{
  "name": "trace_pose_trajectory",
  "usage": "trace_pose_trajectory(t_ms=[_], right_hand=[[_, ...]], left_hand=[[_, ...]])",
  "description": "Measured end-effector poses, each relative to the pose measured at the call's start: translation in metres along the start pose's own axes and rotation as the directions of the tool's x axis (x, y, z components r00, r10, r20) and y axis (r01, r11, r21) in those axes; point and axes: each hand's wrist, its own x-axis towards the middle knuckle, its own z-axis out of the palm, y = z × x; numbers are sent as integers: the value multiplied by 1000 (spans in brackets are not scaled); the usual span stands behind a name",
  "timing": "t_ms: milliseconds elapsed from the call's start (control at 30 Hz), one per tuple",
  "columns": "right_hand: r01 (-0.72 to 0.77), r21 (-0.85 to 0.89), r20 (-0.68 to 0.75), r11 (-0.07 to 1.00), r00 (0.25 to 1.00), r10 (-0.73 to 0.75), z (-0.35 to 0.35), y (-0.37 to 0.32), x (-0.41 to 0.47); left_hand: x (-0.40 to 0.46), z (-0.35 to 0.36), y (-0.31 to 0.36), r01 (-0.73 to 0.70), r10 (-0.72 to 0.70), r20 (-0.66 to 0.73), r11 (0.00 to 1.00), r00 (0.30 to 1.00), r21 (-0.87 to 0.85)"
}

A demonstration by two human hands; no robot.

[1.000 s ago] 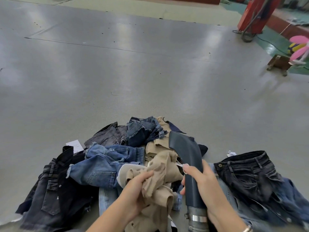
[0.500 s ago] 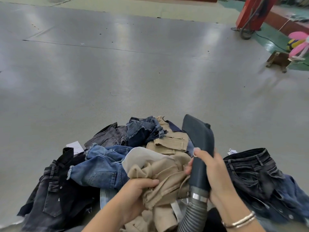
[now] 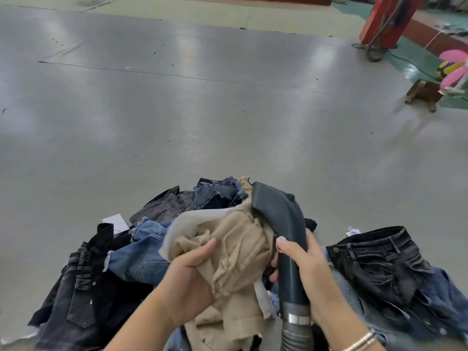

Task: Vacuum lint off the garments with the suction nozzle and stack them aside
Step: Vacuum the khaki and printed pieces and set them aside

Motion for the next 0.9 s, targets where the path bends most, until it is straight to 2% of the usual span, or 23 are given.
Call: trace_pose_trajectory(t_ms=[133,233,333,433,533,633,700,800,900], right_hand=[[70,-50,-174,996,982,-77,-10,-4,12],[104,-30,-211,994,972,-108,-14,-10,11],[107,-62,-120,992,986,-114,-14,-15,-2],[54,-147,91,988,995,-41,-8,-16,-20],[54,-280,285,959,958,29,0,-11,-35],[114,-484,298,868,954,41,3,-5,-40],[122,-540,282,833,959,42,5,-5,-40],[66,-459,250,886,967,58,9,-8,-39],[22,-370,221,929,973,64,11,-9,-33]], left_hand=[[-8,4,14,-96,96,10,993,995,-62],[-7,5,14,-125,124,-18,991,992,-53],[-3,6,6,-125,137,-83,982,987,139],[4,-4,-3,-82,189,-272,929,944,362],[7,-11,-5,-47,264,-392,874,881,484],[8,-12,-3,-14,327,-424,805,845,593],[8,-12,-2,41,336,-441,756,832,654],[7,-12,-3,77,307,-420,724,854,685],[8,-11,-1,47,309,-402,742,862,669]])
